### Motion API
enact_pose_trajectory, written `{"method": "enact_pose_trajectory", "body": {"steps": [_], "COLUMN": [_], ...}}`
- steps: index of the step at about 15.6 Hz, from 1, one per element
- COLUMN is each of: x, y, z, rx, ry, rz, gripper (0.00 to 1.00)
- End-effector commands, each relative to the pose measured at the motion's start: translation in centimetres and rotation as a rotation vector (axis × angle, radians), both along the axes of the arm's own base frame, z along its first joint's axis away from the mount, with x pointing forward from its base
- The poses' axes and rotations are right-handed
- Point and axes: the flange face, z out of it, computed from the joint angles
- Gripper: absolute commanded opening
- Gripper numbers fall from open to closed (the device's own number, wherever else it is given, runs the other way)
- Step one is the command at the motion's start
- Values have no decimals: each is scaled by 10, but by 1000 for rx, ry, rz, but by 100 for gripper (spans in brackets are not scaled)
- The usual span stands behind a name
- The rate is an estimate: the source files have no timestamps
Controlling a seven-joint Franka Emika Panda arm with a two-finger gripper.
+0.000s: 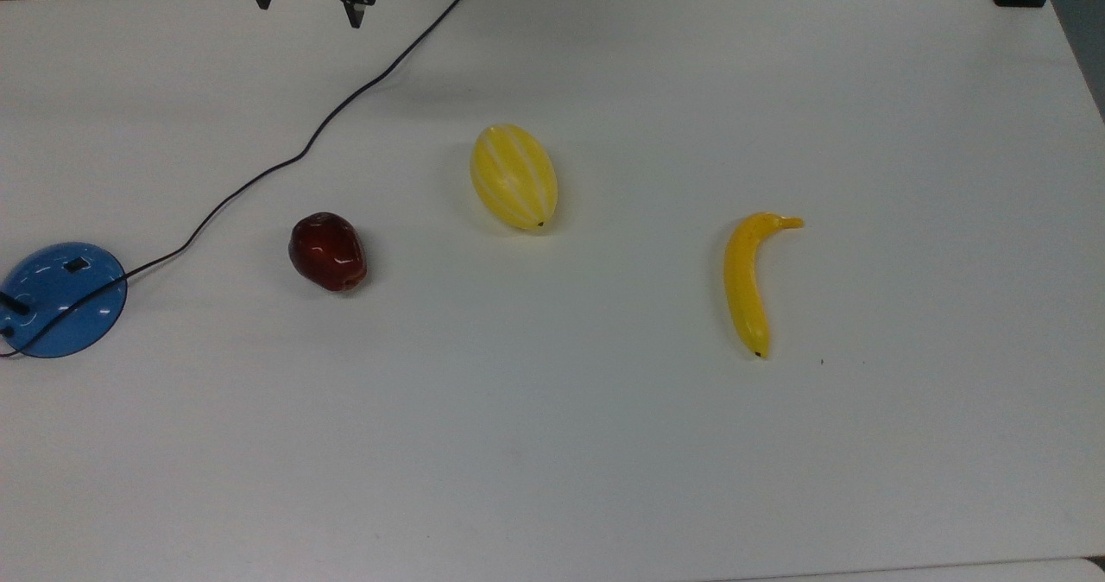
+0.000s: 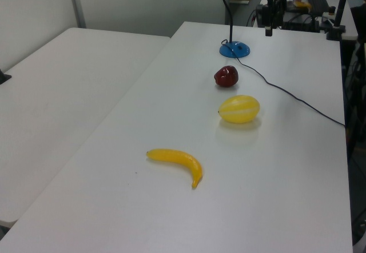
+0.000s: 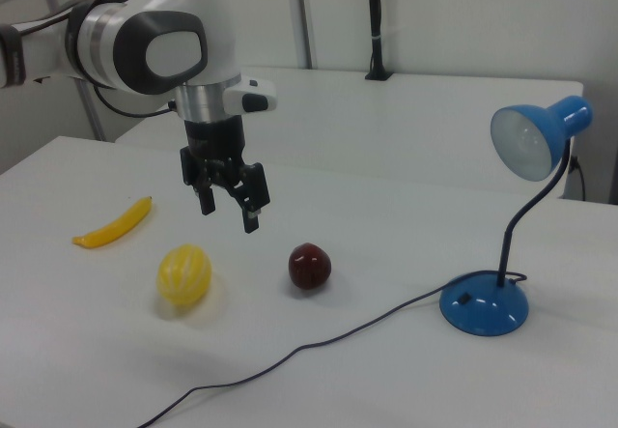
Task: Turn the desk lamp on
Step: 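Move the gripper toward the blue lamp's round base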
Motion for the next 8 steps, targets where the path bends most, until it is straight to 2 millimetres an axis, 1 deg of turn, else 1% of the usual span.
{"method": "enact_pose_trajectory", "body": {"steps": [1,5,8], "x": [-6,-4,2], "y": [-1,-2,-2], "z": [8,9,5], "rx": [4,-2,-6], "ry": [-6,-18,-43], "rz": [18,6,-25], "gripper": [100,100,100]}}
